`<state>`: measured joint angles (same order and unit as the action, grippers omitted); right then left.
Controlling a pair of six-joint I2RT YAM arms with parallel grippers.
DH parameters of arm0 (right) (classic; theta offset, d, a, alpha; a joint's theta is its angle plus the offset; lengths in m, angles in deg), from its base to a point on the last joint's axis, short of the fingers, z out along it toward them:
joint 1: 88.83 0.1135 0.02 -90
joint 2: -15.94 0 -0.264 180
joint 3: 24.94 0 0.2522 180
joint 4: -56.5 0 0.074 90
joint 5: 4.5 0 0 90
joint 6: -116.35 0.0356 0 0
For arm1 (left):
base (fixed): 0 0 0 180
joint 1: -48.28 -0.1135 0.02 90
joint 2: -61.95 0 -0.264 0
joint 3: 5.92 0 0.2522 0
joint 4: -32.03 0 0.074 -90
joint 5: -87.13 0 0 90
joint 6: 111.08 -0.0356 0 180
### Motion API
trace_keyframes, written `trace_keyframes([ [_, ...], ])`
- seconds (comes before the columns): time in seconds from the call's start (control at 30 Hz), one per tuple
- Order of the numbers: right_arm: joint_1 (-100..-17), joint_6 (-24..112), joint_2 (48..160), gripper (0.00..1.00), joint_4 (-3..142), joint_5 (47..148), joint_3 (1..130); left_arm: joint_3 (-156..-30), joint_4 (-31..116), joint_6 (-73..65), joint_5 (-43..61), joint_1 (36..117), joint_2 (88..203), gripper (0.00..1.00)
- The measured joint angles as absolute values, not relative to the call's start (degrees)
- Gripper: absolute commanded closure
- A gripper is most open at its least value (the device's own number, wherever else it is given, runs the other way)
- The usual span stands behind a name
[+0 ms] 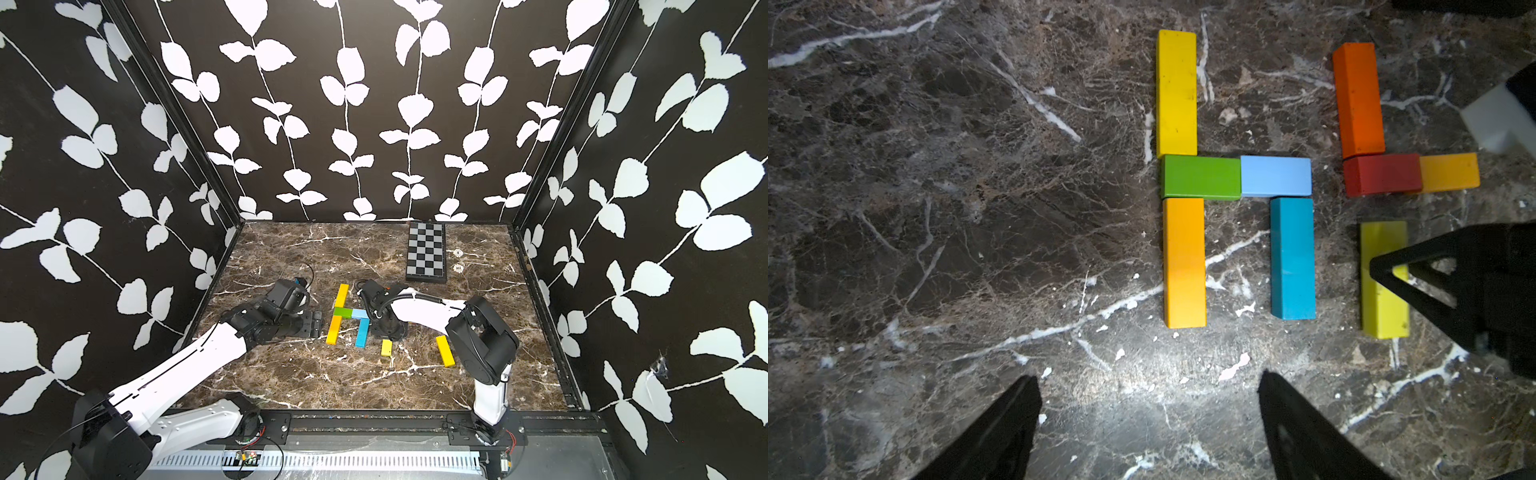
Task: Assemble the letter h with building blocks
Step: Assemble the building block at the center of the board.
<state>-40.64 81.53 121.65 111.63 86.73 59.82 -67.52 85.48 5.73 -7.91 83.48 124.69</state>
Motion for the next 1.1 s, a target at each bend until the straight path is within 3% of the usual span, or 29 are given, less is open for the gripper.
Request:
trace_keyframes([
  [0.1, -40.12, 81.66, 121.28, 0.31, 111.32, 86.65, 59.21, -67.52, 85.19, 5.75, -7.91, 83.48, 124.69, 0.15],
  [0.17, -39.62, 81.86, 120.54, 0.32, 111.17, 86.51, 57.77, -67.52, 85.15, 5.73, -7.84, 83.48, 124.69, 0.15],
  [0.53, -39.09, 82.71, 120.21, 0.74, 110.58, 86.47, 56.39, -67.52, 85.10, 5.21, -7.78, 83.48, 124.69, 0.15],
  [0.9, -39.29, 82.17, 122.46, 0.77, 111.28, 86.38, 59.95, -67.50, 85.08, 4.77, -7.80, 83.48, 124.69, 0.16],
  [0.97, -39.33, 82.21, 122.46, 0.73, 111.30, 86.36, 59.97, -67.50, 85.08, 4.75, -7.78, 83.48, 124.69, 0.15],
  [1.07, -39.33, 82.12, 122.59, 0.45, 111.17, 86.43, 59.97, -67.50, 85.06, 4.75, -7.78, 83.48, 124.69, 0.16],
  [1.1, -39.33, 81.82, 122.72, 0.42, 111.19, 86.38, 59.97, -67.50, 85.08, 4.75, -7.78, 83.48, 124.69, 0.16],
])
